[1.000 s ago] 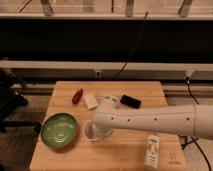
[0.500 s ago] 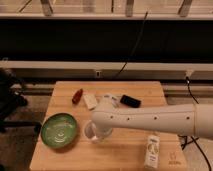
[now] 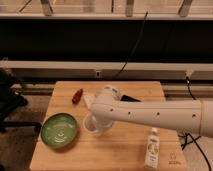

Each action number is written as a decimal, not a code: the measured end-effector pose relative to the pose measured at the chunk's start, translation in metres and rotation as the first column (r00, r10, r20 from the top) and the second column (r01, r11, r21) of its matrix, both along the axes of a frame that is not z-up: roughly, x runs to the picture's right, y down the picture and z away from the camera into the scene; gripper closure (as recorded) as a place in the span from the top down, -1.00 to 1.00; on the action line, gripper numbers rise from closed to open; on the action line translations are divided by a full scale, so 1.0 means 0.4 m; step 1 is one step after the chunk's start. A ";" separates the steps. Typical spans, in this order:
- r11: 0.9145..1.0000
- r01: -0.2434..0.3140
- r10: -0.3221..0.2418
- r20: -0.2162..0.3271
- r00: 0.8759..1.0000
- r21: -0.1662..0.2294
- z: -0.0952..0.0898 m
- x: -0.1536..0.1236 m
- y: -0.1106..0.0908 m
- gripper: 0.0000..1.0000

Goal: Pick up the ceramic cup

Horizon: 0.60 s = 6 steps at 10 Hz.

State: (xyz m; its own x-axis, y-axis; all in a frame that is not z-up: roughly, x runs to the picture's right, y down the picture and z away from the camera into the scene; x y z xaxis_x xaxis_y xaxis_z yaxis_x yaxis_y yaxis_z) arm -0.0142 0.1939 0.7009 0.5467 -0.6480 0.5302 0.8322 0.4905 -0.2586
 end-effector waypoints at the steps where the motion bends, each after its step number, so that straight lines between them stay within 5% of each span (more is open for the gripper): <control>1: 1.000 0.000 0.000 -0.010 1.000 0.009 -0.011 0.007 -0.019 -1.00; 6: 0.999 -0.001 0.002 -0.037 0.999 0.046 -0.056 0.021 -0.088 -1.00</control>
State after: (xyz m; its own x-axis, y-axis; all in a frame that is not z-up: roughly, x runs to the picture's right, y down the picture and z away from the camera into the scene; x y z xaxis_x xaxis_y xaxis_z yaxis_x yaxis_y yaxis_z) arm -0.0057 0.1586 0.6786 0.5667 -0.6705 0.4789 0.8216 0.5039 -0.2667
